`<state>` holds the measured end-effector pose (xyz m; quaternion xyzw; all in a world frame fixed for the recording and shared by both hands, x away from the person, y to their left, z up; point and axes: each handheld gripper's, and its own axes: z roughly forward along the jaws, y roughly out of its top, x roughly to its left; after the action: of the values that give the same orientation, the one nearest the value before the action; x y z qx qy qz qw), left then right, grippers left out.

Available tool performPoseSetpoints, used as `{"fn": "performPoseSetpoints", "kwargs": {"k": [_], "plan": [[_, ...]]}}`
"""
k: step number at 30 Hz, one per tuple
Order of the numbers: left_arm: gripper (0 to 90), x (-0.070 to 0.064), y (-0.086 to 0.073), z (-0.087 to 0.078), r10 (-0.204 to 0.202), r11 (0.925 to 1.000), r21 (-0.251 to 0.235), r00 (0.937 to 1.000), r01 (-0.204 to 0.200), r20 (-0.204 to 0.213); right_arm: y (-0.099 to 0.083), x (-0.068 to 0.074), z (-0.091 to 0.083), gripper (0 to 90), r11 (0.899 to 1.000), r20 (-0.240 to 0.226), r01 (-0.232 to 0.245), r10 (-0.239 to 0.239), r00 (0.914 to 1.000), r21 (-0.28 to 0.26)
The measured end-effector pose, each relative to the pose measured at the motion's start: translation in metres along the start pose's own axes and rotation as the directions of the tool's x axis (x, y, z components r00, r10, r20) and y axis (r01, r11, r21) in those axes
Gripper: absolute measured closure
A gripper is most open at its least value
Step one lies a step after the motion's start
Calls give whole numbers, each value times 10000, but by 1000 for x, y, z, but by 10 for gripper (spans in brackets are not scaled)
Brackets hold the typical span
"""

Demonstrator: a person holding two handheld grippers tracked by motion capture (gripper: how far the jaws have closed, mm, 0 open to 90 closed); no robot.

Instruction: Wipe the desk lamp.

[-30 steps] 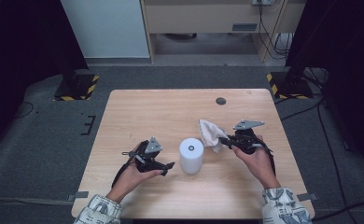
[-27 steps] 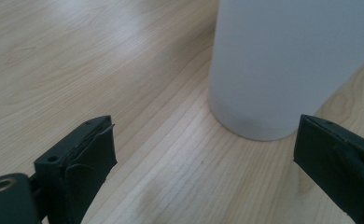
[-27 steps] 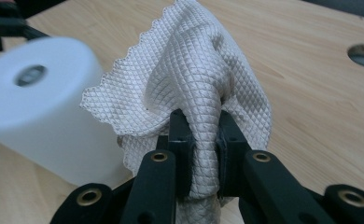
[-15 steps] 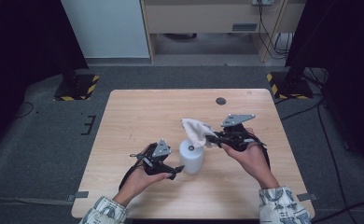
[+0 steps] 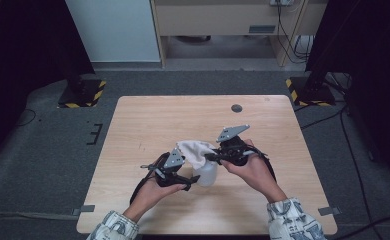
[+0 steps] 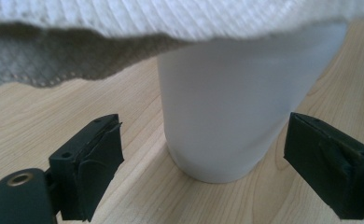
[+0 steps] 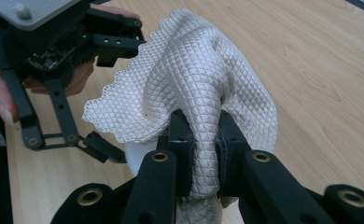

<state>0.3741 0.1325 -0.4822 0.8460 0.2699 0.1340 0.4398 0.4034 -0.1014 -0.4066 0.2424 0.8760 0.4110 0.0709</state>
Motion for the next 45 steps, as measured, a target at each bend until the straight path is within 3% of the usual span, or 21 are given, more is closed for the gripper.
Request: {"fn": "performPoseSetpoints", "kwargs": {"k": [5, 11, 18, 23, 28, 30, 35, 36, 37, 40, 45], "plan": [[124, 0, 0, -1, 35, 10000, -33, 10000, -35, 44, -5, 2, -6, 802, 10000, -61, -27, 27, 10000, 45], [193, -4, 2, -1, 160, 9997, -164, 9996, -157, 239, -12, -12, -19, 802, 9988, 353, -496, 495, 9981, -6], [210, -9, 7, 2, 281, 9989, -374, 9988, -266, 398, -4, -19, -5, 801, 9976, 374, -680, 674, 9970, 126], [168, -10, 12, 8, 34, 9986, -537, 9991, -10, 434, 3, -16, 4, 801, 9980, 212, -614, 610, 9979, 161], [124, -12, 16, 11, 64, 9983, -585, 9991, -40, 420, 6, -10, 9, 801, 9984, 49, -536, 536, 9986, 168], [126, -12, 16, 12, 5, 9980, -628, 9979, 36, 654, 7, -6, 9, 801, 9991, -37, -340, 341, 9994, 246], [127, -11, 16, 11, 22, 9979, -647, 9987, 11, 504, 3, 1, 3, 801, 9995, -32, -215, 216, 9998, 209], [128, -11, 15, 11, 39, 9979, -651, 9985, -3, 551, 1, 1, 0, 802, 9996, -12, -191, 191, 9998, 206], [130, -13, 16, 12, 10, 9972, -751, 9948, 66, 1017, 0, 1, -3, 802, 9996, 46, -173, 172, 9998, 226], [136, -12, 16, 9, 23, 9973, -735, 9996, -2, 281, -6, -3, -12, 802, 9994, 174, -302, 299, 9994, 186], [143, -12, 16, 7, 99, 9973, -724, 9995, -78, 289, -11, -20, -17, 802, 9969, 484, -775, 769, 9959, 95]]}}
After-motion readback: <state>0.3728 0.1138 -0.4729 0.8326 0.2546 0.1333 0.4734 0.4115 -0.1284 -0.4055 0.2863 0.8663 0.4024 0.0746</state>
